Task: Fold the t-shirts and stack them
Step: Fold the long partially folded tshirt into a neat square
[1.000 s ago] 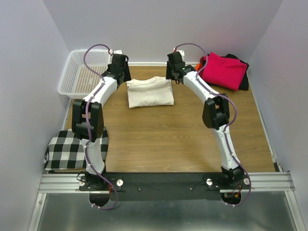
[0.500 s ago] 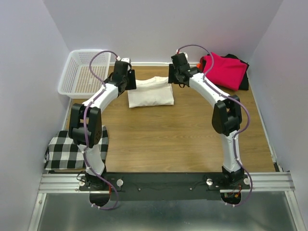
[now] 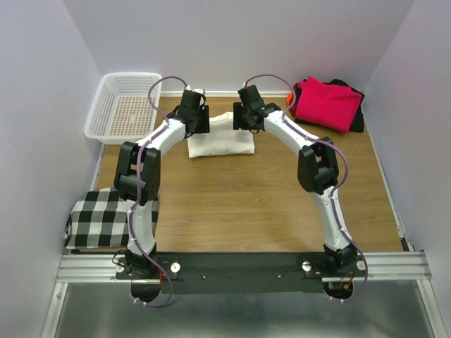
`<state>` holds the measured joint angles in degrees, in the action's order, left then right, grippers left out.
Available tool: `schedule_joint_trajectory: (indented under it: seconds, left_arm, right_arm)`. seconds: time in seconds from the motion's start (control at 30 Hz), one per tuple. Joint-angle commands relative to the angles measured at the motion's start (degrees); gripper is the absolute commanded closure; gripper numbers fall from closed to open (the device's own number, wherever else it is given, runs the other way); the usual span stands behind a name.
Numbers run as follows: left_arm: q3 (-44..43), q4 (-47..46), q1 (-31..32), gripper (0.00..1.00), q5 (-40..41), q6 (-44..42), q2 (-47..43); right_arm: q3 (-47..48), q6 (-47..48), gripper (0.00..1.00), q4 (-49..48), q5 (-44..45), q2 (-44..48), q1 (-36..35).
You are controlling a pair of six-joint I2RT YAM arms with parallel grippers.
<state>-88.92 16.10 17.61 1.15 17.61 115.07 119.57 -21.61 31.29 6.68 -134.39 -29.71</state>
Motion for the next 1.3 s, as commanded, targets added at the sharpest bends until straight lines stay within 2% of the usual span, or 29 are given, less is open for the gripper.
schedule_joint_trajectory:
  seconds: [0.0, 0.13, 0.3, 0.4, 0.53, 0.67, 0.9, 1.1, 1.27]
  left_arm:
    - [-11.1, 4.0, -0.2, 0.43, 2.5, 1.5, 8.6]
    - [-17.6, 5.5, -0.2, 0.43, 5.6, 2.7, 15.2]
    - [-21.6, 3.0, -0.2, 0.43, 10.7, 3.7, 16.2]
    - [-23.5, 2.4, -0.4, 0.43, 13.1, 2.9, 15.8]
    - [-24.2, 3.8, -0.6, 0.43, 11.1, 1.4, 13.4]
    - [-20.5, 4.0, -0.5, 0.43, 7.2, -0.3, 9.2]
    - [-7.7, 5.4, 0.2, 0.43, 0.5, -3.2, 0.9]
    - [0.8, 5.3, 2.3, 0.43, -2.9, -3.1, -3.0]
    - [2.3, 4.7, 3.7, 0.44, -3.1, -2.1, -1.7]
  right_arm:
    - [6.5, -0.2, 0.39, 0.6, -0.8, -5.5, 0.0]
    - [12.1, 0.4, 0.39, 0.6, 3.5, -9.4, 0.1]
    - [19.4, 1.6, 0.39, 0.4, 9.6, -13.4, 0.4]
    - [18.0, 1.6, 0.39, 0.4, 10.7, -11.3, 0.4]
    - [12.0, 1.9, 0.38, 0.5, 9.3, -5.9, 0.4]
    - [3.8, 1.5, 0.38, 0.8, 5.8, 0.5, 0.3]
    - [-6.9, -0.6, 0.39, 2.4, 1.9, 8.4, -1.1]
    - [-9.1, -1.5, 0.39, 2.7, -1.1, 8.6, -3.7]
    - [-8.3, -1.5, 0.39, 2.7, -3.9, 6.0, -4.4]
